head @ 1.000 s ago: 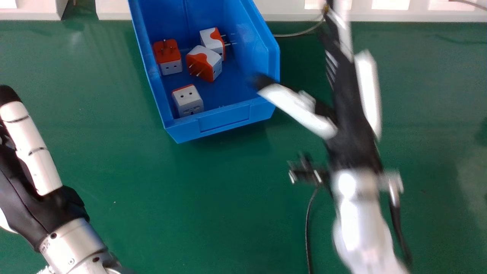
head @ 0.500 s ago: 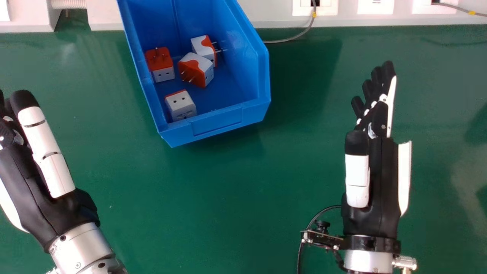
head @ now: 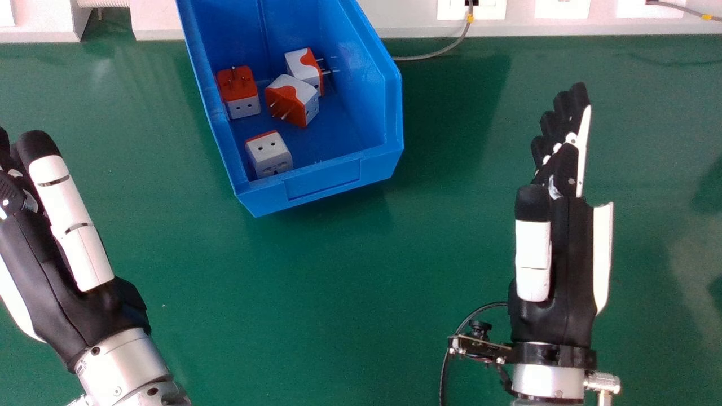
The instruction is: Pick all objects and put in blue box
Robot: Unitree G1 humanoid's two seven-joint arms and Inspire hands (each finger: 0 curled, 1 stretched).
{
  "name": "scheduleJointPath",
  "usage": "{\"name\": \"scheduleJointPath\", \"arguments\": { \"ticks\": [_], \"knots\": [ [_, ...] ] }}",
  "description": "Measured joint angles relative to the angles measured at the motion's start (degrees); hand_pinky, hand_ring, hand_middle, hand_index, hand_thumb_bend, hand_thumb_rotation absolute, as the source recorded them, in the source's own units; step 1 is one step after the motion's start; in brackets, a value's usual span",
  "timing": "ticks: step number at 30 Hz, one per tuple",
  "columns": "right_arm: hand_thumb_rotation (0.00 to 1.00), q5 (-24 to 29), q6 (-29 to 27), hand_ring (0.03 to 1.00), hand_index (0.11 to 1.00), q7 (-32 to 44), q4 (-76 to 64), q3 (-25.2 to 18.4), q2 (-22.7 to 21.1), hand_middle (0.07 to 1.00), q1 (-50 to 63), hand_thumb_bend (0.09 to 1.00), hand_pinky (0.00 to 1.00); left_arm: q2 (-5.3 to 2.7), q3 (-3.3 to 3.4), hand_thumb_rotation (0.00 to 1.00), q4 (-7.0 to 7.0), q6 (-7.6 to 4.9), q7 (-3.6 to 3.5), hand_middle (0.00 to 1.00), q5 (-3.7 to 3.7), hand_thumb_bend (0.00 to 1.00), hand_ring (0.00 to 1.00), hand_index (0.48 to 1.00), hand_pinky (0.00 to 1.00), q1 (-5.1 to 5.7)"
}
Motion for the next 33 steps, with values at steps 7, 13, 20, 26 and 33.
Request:
{"name": "scheduleJointPath", "arguments": {
  "ticks": [7, 13, 20, 26, 33],
  "knots": [
    [1.00, 0.0, 0.3, 1.000, 1.000, 0.0, 0.0, -0.1, 0.0, 1.000, 0.0, 0.667, 1.00, 0.00, 0.01, 0.85, 0.00, -0.02, -0.16, 1.00, -0.02, 0.57, 1.00, 0.998, 1.00, 0.00],
    [1.00, 0.0, 0.5, 1.000, 1.000, 0.0, 0.0, -0.1, 0.0, 1.000, 0.0, 0.667, 1.00, 0.00, 0.03, 0.85, 0.00, -0.01, -0.22, 1.00, -0.01, 0.57, 1.00, 0.997, 1.00, 0.00],
    [1.00, 0.1, 0.5, 1.000, 1.000, 0.1, -0.2, -0.1, 0.0, 1.000, 0.0, 0.658, 1.00, 0.00, 0.04, 0.85, -0.08, -0.01, -0.35, 1.00, 0.01, 0.56, 1.00, 0.993, 1.00, 0.02],
    [1.00, 0.0, 0.5, 1.000, 1.000, 0.4, -1.5, 0.0, 0.0, 1.000, 0.7, 0.652, 1.00, 0.00, -0.14, 0.88, -0.79, -0.01, -0.37, 1.00, 0.17, 0.55, 1.00, 0.992, 1.00, 0.95],
    [1.00, 0.1, 0.5, 1.000, 1.000, 0.7, -1.5, 0.1, -0.1, 1.000, 1.6, 0.642, 1.00, 0.16, -3.86, 0.82, -0.16, -3.87, -1.04, 0.98, 1.52, 0.51, 0.98, 0.971, 0.95, 3.50]
  ]
}}
